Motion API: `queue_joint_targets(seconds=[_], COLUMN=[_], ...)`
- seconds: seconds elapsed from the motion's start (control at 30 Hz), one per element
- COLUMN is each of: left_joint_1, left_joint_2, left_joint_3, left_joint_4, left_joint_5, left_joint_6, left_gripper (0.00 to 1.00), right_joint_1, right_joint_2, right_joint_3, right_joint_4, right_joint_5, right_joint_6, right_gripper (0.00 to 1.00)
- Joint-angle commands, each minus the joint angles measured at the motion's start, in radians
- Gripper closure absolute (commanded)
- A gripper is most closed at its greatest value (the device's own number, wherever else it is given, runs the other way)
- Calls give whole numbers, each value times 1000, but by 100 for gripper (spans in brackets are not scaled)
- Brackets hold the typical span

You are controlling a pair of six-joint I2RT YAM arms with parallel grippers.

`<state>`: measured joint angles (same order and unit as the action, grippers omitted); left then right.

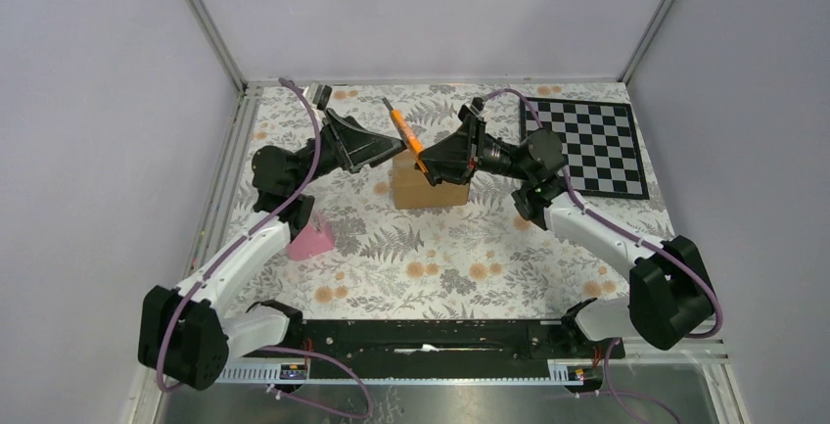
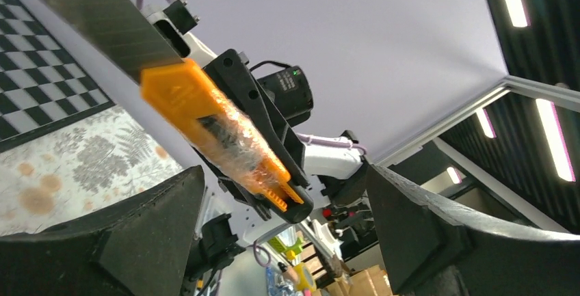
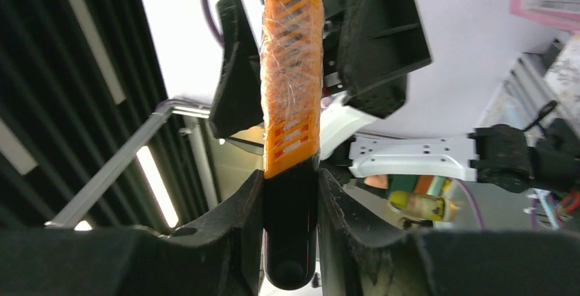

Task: Unpack the express box
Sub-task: Pick up the knife at the center of the board.

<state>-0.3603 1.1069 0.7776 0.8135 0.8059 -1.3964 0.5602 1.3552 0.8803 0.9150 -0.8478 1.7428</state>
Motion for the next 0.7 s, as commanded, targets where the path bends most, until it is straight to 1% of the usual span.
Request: queue_joint_targets(seconds=[0.0, 0.13, 0.33, 0.4, 0.5, 0.6, 0.67], left_joint_1=[1, -8, -56, -73, -89, -94, -96], left_joint_2=[68, 111, 174, 214, 272, 300, 306], left_joint_3=[-4, -4, 34, 38, 33, 20, 30], left_joint_4=[335, 411, 455, 536, 666, 735, 740], left_joint_5=[16, -6, -69, -98, -138, -188, -199], left_joint_6=[-155, -192, -200, -254, -336, -375, -376], left_gripper=[9, 11, 13, 13, 17, 19, 23], right_joint_1=[-3, -2, 0, 1, 1, 8, 13], right_joint_2=[8, 0, -2, -6, -10, -14, -14], right_joint_3=[-8, -22, -44, -53, -62, -62, -67], right_joint_4=[319, 356, 399, 397, 394, 392, 393], right_joint_5=[44, 72, 92, 95, 99, 98, 101], right_joint_6=[233, 280, 331, 340, 346, 354, 358], right_gripper=[100, 100, 100, 100, 100, 100, 100])
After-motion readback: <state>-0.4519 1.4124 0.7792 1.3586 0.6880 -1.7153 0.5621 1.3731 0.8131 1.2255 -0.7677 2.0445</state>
